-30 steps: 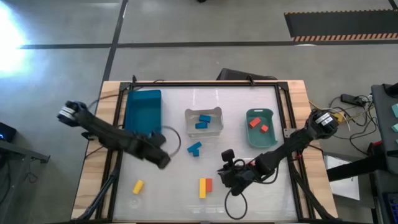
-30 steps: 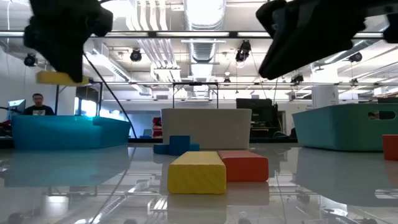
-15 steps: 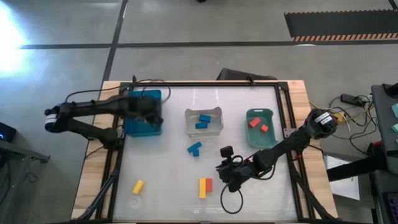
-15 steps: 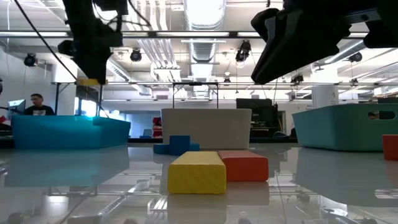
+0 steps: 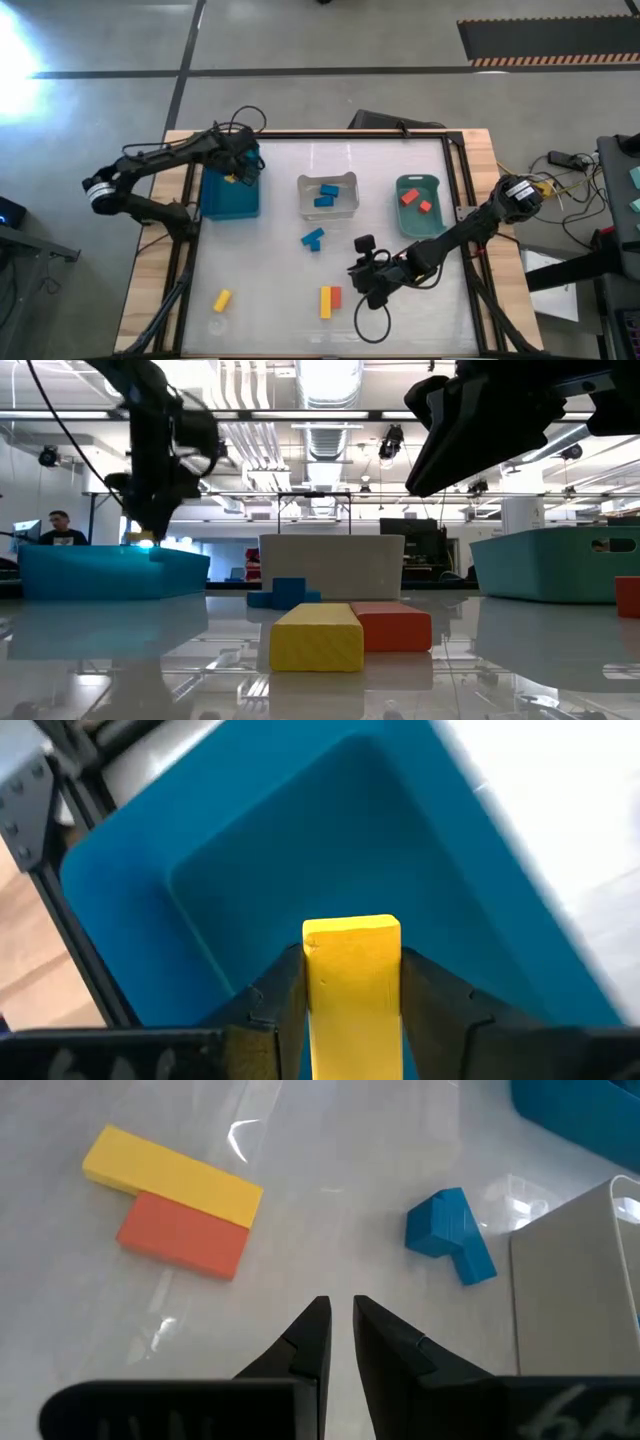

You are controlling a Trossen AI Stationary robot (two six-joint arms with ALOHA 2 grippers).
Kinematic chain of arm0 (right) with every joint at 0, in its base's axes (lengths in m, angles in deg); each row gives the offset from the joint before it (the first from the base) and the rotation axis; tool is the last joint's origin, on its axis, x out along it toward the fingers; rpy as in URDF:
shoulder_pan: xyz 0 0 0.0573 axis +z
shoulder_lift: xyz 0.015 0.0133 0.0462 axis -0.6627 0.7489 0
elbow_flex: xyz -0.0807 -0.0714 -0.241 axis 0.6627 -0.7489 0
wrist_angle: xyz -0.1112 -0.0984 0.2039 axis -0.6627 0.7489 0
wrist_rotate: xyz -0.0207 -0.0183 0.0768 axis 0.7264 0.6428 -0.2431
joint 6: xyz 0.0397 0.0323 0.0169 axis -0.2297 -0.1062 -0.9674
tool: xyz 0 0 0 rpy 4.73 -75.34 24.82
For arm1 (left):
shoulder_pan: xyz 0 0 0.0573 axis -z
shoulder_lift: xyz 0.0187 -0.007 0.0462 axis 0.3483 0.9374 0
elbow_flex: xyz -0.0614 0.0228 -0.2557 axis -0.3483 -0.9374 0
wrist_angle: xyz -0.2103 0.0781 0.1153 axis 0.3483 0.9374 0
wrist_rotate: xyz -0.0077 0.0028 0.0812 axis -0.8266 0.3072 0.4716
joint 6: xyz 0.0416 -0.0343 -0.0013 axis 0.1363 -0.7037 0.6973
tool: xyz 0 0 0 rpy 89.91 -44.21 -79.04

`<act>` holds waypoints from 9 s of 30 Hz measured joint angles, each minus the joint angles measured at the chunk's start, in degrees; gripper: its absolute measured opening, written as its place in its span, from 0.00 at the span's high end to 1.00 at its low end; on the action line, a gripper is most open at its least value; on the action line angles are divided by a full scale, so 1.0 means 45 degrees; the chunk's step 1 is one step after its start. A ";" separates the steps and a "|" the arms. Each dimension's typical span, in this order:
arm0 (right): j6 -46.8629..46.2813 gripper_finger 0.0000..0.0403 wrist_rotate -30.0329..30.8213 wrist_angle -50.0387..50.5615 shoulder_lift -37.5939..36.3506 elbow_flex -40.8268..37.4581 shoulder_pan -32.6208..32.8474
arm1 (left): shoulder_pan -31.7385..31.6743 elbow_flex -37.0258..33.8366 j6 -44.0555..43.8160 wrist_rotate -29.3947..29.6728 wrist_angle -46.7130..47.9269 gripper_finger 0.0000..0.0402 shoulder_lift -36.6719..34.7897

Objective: Sort & place blocks by color
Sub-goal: Put the yellow block into the blue bin, then put the blue block into the gray bin, then put the yellow block into the blue bin

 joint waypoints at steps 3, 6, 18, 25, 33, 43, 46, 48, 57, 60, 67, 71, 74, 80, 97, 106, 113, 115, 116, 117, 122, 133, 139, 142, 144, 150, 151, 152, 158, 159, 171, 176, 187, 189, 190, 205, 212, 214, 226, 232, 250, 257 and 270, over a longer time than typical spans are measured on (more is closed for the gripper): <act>-0.0104 0.90 0.0000 0.0000 0.0000 0.0000 0.0000 | -0.0649 -0.0416 0.0275 0.0013 -0.0395 0.72 0.0721; -0.0089 0.90 0.0005 -0.0010 0.0000 0.0000 0.0000 | -0.1124 -0.0824 0.0441 0.0041 -0.1094 0.72 0.1466; -0.0584 0.90 0.0010 -0.0021 0.0000 0.0000 -0.0029 | -0.1613 -0.0888 0.1042 0.1050 -0.2737 0.51 0.3133; -0.1244 0.90 -0.0044 -0.0010 0.0000 0.0000 -0.0029 | -0.1135 -0.0897 0.1176 0.1062 -0.2721 0.50 0.2219; -0.2127 0.91 -0.0049 -0.0042 0.0000 0.0000 -0.0029 | 0.1120 -0.0907 0.0305 0.0991 -0.2629 0.50 -0.0819; -0.2166 0.91 0.0054 -0.1241 0.0000 0.0000 -0.0087 | 0.6660 -0.0972 -0.1493 0.1198 -0.4773 0.49 -0.2878; -0.2126 0.91 0.0058 -0.1616 0.0000 0.0000 -0.0112 | 0.8288 -0.1130 -0.1502 0.1560 -0.6255 0.49 -0.2825; -0.2123 0.90 0.0056 -0.1789 0.0000 0.0000 -0.0140 | 0.9221 -0.1327 -0.1474 0.1728 -0.7405 0.49 -0.2712; -0.1907 0.90 0.0080 -0.3062 0.0106 0.0005 -0.0414 | 1.2146 -0.2987 -0.0782 0.1868 -1.3398 0.49 -0.1826; -0.1751 0.89 0.0068 -0.3433 0.0373 0.0005 -0.0645 | 1.2573 -0.3226 -0.0706 0.1863 -1.3951 0.49 -0.1527; -0.1520 0.73 0.0092 -0.4090 0.0812 0.0005 -0.1633 | 1.2633 -0.3441 -0.0470 0.1866 -1.4064 0.49 -0.1102; -0.1521 0.62 0.0083 -0.4446 0.0960 0.0005 -0.2122 | 1.2630 -0.3575 -0.0477 0.1877 -1.4110 0.49 -0.1144; -0.1524 0.55 0.0081 -0.4745 0.1022 0.0005 -0.2409 | 1.2628 -0.3603 -0.0475 0.1932 -1.4208 0.49 -0.1107; -0.1770 0.47 -0.0011 -0.5145 0.1227 0.0005 -0.2934 | 1.2620 -0.3579 0.0006 0.1962 -1.4299 0.49 -0.1083; -0.1862 0.44 -0.1751 -0.3647 0.3327 0.1593 -0.3828 | 1.2618 -0.3598 0.1866 0.2011 -1.4199 0.49 -0.1580; -0.1883 0.44 -0.1724 -0.3344 0.3736 0.1734 -0.3837 | 1.2618 -0.3598 0.1970 0.2012 -1.4183 0.49 -0.1656; -0.1752 0.45 -0.1724 -0.3415 0.3784 0.1661 -0.3837 | 1.2618 -0.3617 0.1944 0.2013 -1.4186 0.49 -0.1656; -0.1738 0.46 -0.1729 -0.3491 0.3784 0.1593 -0.3837 | 1.2618 -0.3617 0.1948 0.2013 -1.4186 0.49 -0.1656; -0.1685 0.47 -0.1729 -0.3633 0.3784 0.1527 -0.3837 | 1.2618 -0.3617 0.1948 0.2014 -1.4187 0.49 -0.1656; -0.1618 0.48 -0.1724 -0.3779 0.3784 0.1470 -0.3837 | 1.2618 -0.3617 0.1948 0.2013 -1.4185 0.49 -0.1656; -0.1561 0.51 -0.1721 -0.4606 0.4193 0.1282 -0.3886 | 1.2618 -0.3617 0.1948 0.2014 -1.4191 0.49 -0.1656; -0.1583 0.64 -0.2059 -0.4731 0.4901 0.1671 -0.3886 | 1.2618 -0.3632 0.1948 0.2015 -1.4284 0.49 -0.1656; -0.1629 0.70 -0.2457 -0.4694 0.4696 0.1671 -0.3886 | 1.2618 -0.3645 0.1948 0.2188 -1.4283 0.49 -0.1656; -0.1509 0.70 -0.3043 -0.4397 0.4339 0.1671 -0.3891 | 1.2618 -0.3681 0.1948 0.2247 -1.4279 0.49 -0.1656; -0.1241 0.70 -0.3157 -0.4054 0.3854 0.1671 -0.3891 | 1.2618 -0.3692 0.1948 0.2267 -1.4289 0.49 -0.1656; -0.0490 0.70 -0.3400 -0.3006 0.1678 0.1676 -0.4111 | 1.2618 -0.3831 0.1746 0.2315 -1.4556 0.49 -0.1651; -0.0442 0.70 -0.3381 -0.2859 0.1296 0.1676 -0.4177 | 1.2618 -0.3831 0.1731 0.2319 -1.4648 0.49 -0.1651; -0.0411 0.70 -0.3341 -0.2733 0.0880 0.1676 -0.4242 | 1.2618 -0.3831 0.1716 0.2320 -1.4712 0.49 -0.1651; -0.0405 0.69 -0.3293 -0.2083 -0.0888 0.1681 -0.4996 | 1.2609 -0.3831 0.1701 0.2339 -1.4678 0.49 -0.1651; -0.0403 0.69 -0.3286 -0.1931 -0.1041 0.1681 -0.5202 | 1.2603 -0.3831 0.1828 0.2352 -1.4694 0.49 -0.1651; 0.0950 0.69 -0.3385 0.1333 -0.1218 0.2832 -0.7507 | 1.1422 -0.3734 0.2938 0.2383 -1.4851 0.49 -0.1760; 0.1797 0.69 -0.3932 0.2192 -0.1190 0.3084 -0.8332 | 1.0298 -0.3730 0.3802 0.2267 -1.4811 0.49 -0.2018; 0.2226 0.69 -0.7356 0.0712 0.0296 0.2914 -1.0128 | 0.7222 -0.3739 0.5555 0.1255 -1.5007 0.49 -0.2321; 0.2269 0.69 -0.7397 -0.0009 0.1070 0.2912 -1.0277 | 0.6841 -0.3734 0.5559 0.1217 -1.5004 0.49 -0.2321; 0.2268 0.69 -0.7435 -0.0449 0.1482 0.2909 -1.0318 | 0.6704 -0.3734 0.5562 0.1217 -1.4986 0.49 -0.2324; 0.2470 0.56 -0.7933 -0.0951 0.3851 0.4217 -1.0336 | 0.6129 -0.3773 0.5499 0.1179 -1.4934 0.49 -0.2337; 0.2484 0.52 -0.7934 -0.0264 0.3355 0.4211 -1.0361 | 0.6165 -0.3787 0.4371 0.0565 -1.4858 0.49 -0.2340; 0.2499 0.53 -0.7946 0.0049 0.3121 0.4211 -1.0360 | 0.6205 -0.3787 0.3880 0.0117 -1.4843 0.49 -0.2336; 0.2860 0.55 -0.7975 0.0791 0.2345 0.3833 -0.9664 | 0.7476 -0.3685 -0.1241 -0.1159 -1.1354 0.49 -0.2341; 0.3262 0.57 -0.7966 0.0741 0.2050 0.3832 -0.9189 | 0.8821 -0.2811 -0.4744 -0.2858 -0.7485 0.49 -0.2346; 0.3574 0.60 -0.7960 -0.0709 0.1681 0.3827 -0.8672 | 1.7457 -0.2188 -2.0405 -0.6175 -0.3509 0.60 -0.0964; 0.3582 0.59 -0.7956 -0.0719 0.1681 0.3827 -0.8514 | 1.7898 -0.2209 -1.9952 -0.6729 -0.3629 0.49 0.0355; 0.3326 0.60 -0.7956 -0.0631 0.1685 0.3823 -0.8150 | 1.7902 -0.2379 -1.9094 -0.6777 -0.3617 0.36 0.1692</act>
